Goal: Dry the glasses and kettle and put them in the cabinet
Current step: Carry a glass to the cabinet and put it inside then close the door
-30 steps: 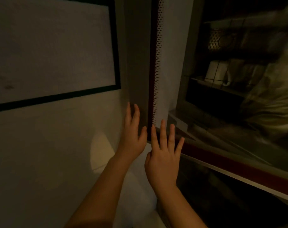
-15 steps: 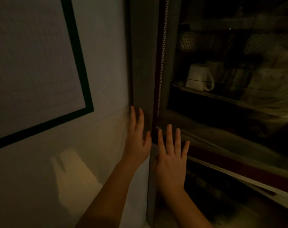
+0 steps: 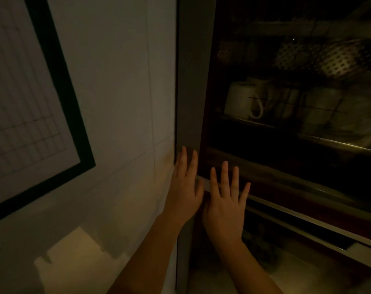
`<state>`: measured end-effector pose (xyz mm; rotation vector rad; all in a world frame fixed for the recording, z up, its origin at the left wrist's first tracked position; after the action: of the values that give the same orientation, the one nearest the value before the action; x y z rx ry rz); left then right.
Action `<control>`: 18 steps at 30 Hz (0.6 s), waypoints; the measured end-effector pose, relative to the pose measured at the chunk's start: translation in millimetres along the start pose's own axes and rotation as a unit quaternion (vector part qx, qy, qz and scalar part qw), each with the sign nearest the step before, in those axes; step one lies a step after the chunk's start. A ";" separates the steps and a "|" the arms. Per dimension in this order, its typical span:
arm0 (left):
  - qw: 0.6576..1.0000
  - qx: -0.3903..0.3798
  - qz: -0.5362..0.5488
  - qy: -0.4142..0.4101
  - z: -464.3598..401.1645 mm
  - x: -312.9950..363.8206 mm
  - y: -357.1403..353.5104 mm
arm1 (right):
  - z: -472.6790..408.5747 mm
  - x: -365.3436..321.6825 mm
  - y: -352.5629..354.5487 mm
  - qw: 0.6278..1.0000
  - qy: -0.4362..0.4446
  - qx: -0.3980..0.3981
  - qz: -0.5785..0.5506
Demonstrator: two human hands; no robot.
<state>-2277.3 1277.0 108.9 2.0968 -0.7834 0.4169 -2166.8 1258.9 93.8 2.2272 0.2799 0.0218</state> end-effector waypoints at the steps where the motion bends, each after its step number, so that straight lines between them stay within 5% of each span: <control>1: 1.000 -0.002 0.000 0.001 -3.0 -0.8 -2.8 | -2.2 1.3 -1.8 1.000 -0.004 -0.005 0.005; 18: 1.000 -0.016 0.010 0.003 -26.4 -12.0 -24.5 | -19.7 7.4 -14.6 0.999 -0.026 0.003 0.024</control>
<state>-2270.5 1314.0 103.4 2.0598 -0.8022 0.4182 -2164.6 1284.4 94.2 2.2358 0.1972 -0.0112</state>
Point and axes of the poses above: each hand's wrist, its own z-axis away from the middle knuckle, its own y-axis out of the back of the hand, x = y × z, the point moved 7 cm from there along -z, towards the middle knuckle
